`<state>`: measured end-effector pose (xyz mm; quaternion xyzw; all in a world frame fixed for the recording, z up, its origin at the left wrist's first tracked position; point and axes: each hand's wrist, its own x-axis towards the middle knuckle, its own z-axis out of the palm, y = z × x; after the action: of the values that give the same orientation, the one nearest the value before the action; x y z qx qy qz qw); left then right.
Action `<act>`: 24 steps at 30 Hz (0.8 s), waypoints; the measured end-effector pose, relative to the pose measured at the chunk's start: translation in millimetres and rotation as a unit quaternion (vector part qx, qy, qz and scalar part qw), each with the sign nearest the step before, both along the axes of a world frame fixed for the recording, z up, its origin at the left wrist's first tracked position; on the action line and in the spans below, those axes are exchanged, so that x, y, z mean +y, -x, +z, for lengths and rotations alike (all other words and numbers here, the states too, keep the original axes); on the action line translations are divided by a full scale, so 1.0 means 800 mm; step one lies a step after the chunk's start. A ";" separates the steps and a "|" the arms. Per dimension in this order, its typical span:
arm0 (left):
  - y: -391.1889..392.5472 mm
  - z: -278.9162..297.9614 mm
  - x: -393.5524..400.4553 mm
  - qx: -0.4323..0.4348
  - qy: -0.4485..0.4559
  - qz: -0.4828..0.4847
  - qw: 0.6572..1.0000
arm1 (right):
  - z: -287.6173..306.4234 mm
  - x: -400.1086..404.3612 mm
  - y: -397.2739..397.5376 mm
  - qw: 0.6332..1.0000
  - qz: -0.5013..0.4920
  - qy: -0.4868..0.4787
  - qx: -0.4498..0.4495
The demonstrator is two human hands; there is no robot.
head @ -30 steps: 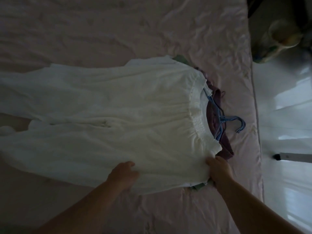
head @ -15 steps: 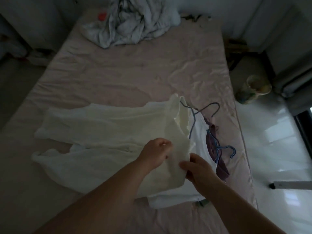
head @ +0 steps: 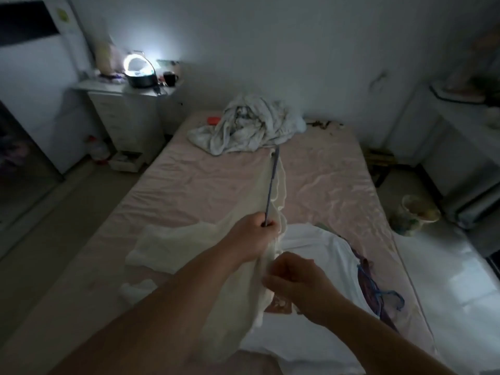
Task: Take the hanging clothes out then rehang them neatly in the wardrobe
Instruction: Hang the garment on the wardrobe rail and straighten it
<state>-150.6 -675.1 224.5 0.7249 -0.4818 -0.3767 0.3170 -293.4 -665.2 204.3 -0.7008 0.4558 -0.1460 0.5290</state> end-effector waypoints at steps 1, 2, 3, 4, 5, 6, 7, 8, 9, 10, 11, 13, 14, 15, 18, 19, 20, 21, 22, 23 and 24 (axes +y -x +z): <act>-0.017 0.016 0.012 -0.016 0.004 0.002 1.000 | 0.013 0.001 -0.006 0.999 0.004 0.035 0.003; -0.035 0.032 0.025 -0.035 0.007 0.004 0.999 | 0.026 -0.001 -0.011 0.997 0.003 0.079 0.014; -0.053 0.048 0.040 -0.057 0.007 0.006 0.998 | 0.040 -0.004 -0.016 0.992 0.001 0.127 0.024; -0.072 0.063 0.056 -0.087 0.009 0.010 0.996 | 0.052 -0.010 -0.022 0.985 -0.005 0.172 0.031; -0.090 0.076 0.073 -0.123 0.012 0.016 0.992 | 0.064 -0.015 -0.030 0.977 -0.015 0.208 0.036; -0.106 0.088 0.093 -0.158 0.021 0.027 0.987 | 0.078 -0.021 -0.039 0.971 -0.025 0.235 0.036; -0.121 0.100 0.113 -0.188 0.033 0.046 0.980 | 0.091 -0.026 -0.049 0.964 -0.032 0.262 0.035; -0.133 0.110 0.135 -0.210 0.045 0.069 0.974 | 0.106 -0.029 -0.061 0.954 -0.030 0.298 0.033; -0.144 0.118 0.158 -0.224 0.053 0.096 0.968 | 0.119 -0.032 -0.074 0.940 -0.019 0.340 0.033; -0.152 0.126 0.181 -0.231 0.061 0.123 0.963 | 0.132 -0.032 -0.087 0.924 -0.004 0.381 0.035; -0.160 0.133 0.205 -0.239 0.073 0.149 0.957 | 0.146 -0.027 -0.102 0.908 0.012 0.417 0.033; -0.174 0.147 0.253 -0.268 0.102 0.189 0.939 | 0.165 -0.016 -0.133 0.877 0.052 0.477 0.030; -0.181 0.153 0.276 -0.285 0.113 0.204 0.930 | 0.173 -0.008 -0.150 0.862 0.077 0.500 0.029; -0.188 0.159 0.298 -0.298 0.119 0.220 0.921 | 0.179 0.001 -0.166 0.849 0.101 0.519 0.030; -0.214 0.181 0.362 -0.313 0.137 0.264 0.902 | 0.195 0.036 -0.212 0.817 0.176 0.547 0.041; -0.225 0.188 0.382 -0.313 0.146 0.275 0.897 | 0.201 0.049 -0.227 0.812 0.190 0.551 0.035; -0.236 0.194 0.402 -0.315 0.155 0.285 0.892 | 0.208 0.063 -0.242 0.809 0.196 0.554 0.022; -0.248 0.199 0.422 -0.319 0.161 0.292 0.887 | 0.215 0.077 -0.258 0.806 0.197 0.558 0.000; -0.261 0.204 0.441 -0.322 0.163 0.297 0.884 | 0.222 0.093 -0.275 0.804 0.194 0.561 -0.024; -0.275 0.208 0.460 -0.322 0.163 0.302 0.882 | 0.227 0.107 -0.295 0.804 0.190 0.561 -0.046; -0.290 0.213 0.478 -0.321 0.166 0.307 0.881 | 0.234 0.123 -0.315 0.804 0.188 0.561 -0.061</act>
<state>81.7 -292.9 395.3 0.8545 -0.3662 0.0778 0.3600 -41.5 -567.1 391.2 -0.9369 0.1211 -0.3163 0.0873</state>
